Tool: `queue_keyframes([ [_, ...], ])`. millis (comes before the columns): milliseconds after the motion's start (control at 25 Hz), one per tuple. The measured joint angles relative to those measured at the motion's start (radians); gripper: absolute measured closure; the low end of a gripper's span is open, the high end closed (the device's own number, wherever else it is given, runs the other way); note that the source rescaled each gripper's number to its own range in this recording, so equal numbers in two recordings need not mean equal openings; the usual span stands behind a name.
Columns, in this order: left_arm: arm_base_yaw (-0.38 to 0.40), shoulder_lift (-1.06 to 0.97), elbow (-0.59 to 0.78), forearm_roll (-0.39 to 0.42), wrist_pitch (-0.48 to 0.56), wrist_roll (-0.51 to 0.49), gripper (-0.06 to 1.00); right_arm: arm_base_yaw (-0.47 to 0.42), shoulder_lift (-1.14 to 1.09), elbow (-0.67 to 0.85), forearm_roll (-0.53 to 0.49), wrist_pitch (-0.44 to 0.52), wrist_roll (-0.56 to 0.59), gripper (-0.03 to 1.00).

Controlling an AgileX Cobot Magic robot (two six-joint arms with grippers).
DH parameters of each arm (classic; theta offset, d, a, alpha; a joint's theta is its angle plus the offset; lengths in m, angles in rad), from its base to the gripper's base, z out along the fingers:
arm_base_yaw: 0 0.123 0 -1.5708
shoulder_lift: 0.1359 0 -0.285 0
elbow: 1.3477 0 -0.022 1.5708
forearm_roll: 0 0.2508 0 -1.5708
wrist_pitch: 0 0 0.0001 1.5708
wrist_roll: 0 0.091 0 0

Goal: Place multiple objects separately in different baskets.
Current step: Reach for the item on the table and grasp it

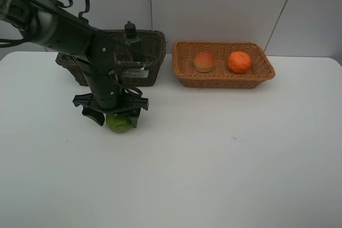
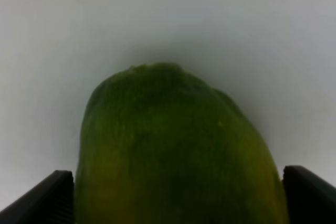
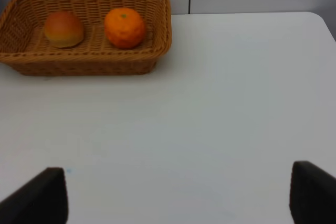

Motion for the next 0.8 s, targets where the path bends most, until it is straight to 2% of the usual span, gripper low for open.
queue_keyframes([
  [280,0.000,0.023,0.000,0.000,0.006,0.001,-0.02,0.000,0.000,0.000,0.000,0.000,0.000,0.12],
  [400,0.000,0.023,-0.001,0.000,0.006,0.001,0.16,0.000,0.000,0.000,0.000,0.000,0.000,0.12],
  [440,0.000,0.023,-0.001,0.000,0.006,0.001,0.18,0.000,0.000,0.000,0.000,0.000,0.000,0.12],
  [800,0.003,0.023,-0.001,0.000,0.006,0.001,0.18,0.000,0.000,0.000,0.000,0.000,0.000,0.12],
])
